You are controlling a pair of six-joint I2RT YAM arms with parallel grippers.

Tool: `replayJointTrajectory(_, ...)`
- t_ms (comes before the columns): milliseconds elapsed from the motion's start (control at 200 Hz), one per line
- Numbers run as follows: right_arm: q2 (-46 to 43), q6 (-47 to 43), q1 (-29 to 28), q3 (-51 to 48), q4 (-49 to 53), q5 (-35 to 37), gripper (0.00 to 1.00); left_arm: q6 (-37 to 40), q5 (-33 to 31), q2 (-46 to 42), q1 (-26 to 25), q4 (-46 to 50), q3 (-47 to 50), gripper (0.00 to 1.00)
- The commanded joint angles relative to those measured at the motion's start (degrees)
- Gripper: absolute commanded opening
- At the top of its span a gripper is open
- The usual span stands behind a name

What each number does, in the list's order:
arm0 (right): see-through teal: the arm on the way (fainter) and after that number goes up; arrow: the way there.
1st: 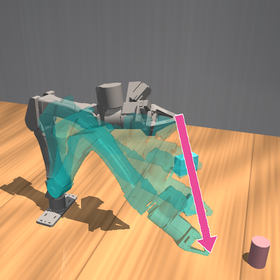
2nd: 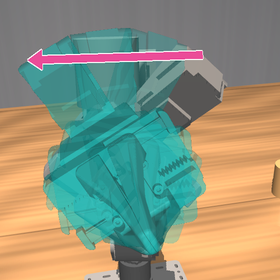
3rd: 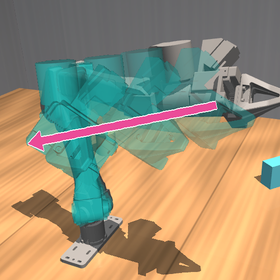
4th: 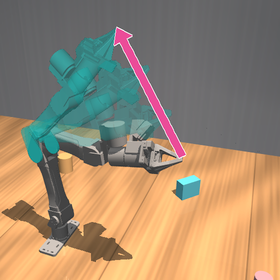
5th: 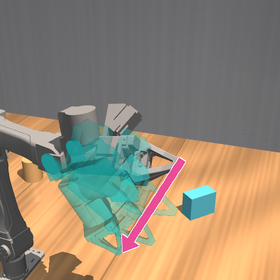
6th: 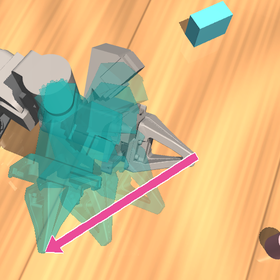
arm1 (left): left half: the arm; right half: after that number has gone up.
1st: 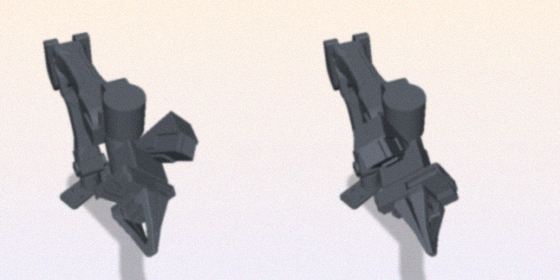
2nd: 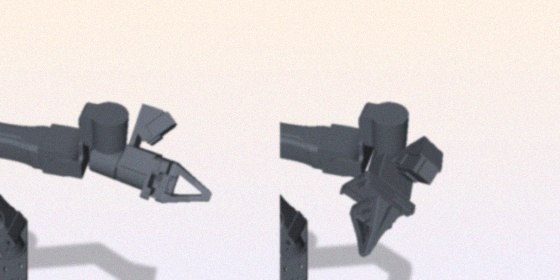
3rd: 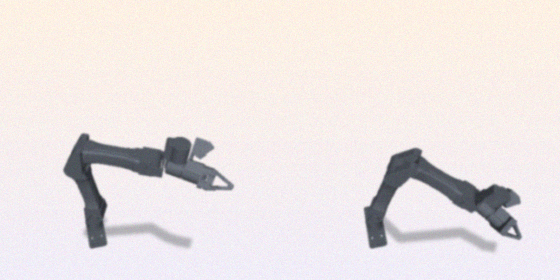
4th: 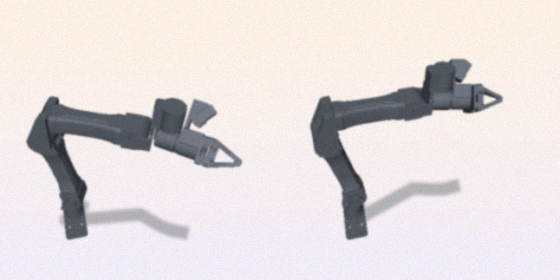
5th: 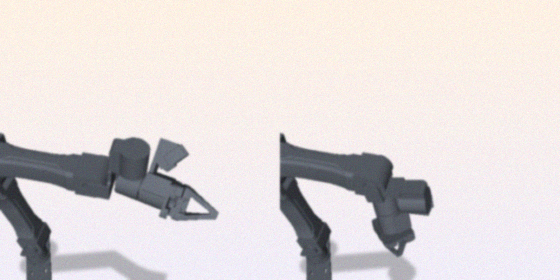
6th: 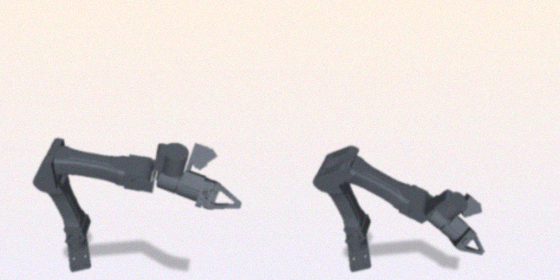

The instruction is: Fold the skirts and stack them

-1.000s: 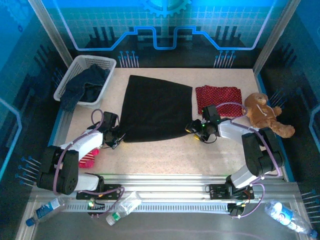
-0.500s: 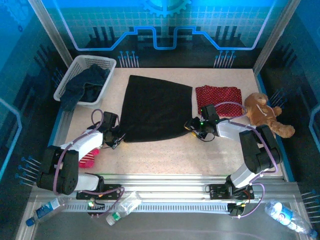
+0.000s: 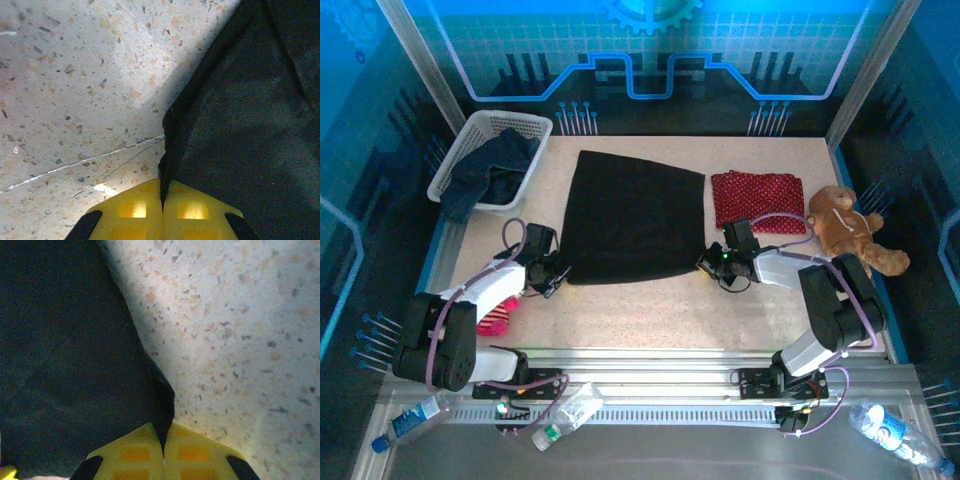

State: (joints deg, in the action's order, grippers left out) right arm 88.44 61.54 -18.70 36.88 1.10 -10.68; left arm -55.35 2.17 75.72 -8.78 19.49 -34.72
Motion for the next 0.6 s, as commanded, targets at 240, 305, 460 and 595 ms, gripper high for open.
replayJointTrajectory(240, -15.9, -6.9, -1.7, 1.1, 17.0, -0.3, 0.00, 4.7, -4.7, -18.3, 0.2, 11.4, -4.1, 0.00)
replayJointTrajectory(305, -19.5, -6.2, -1.8, 2.5, 18.5, 1.2, 0.00, 6.4, -5.8, -19.9, 0.2, 14.6, -8.0, 0.00)
replayJointTrajectory(460, -20.7, -4.7, -0.9, 7.0, 14.7, 4.7, 0.00, 11.4, -8.4, -16.5, 0.4, 16.0, -19.5, 0.00)
replayJointTrajectory(595, -13.5, -6.1, -0.2, 13.2, 10.7, 6.8, 0.00, 15.7, -8.0, -7.3, 0.8, 11.2, -27.5, 0.00)
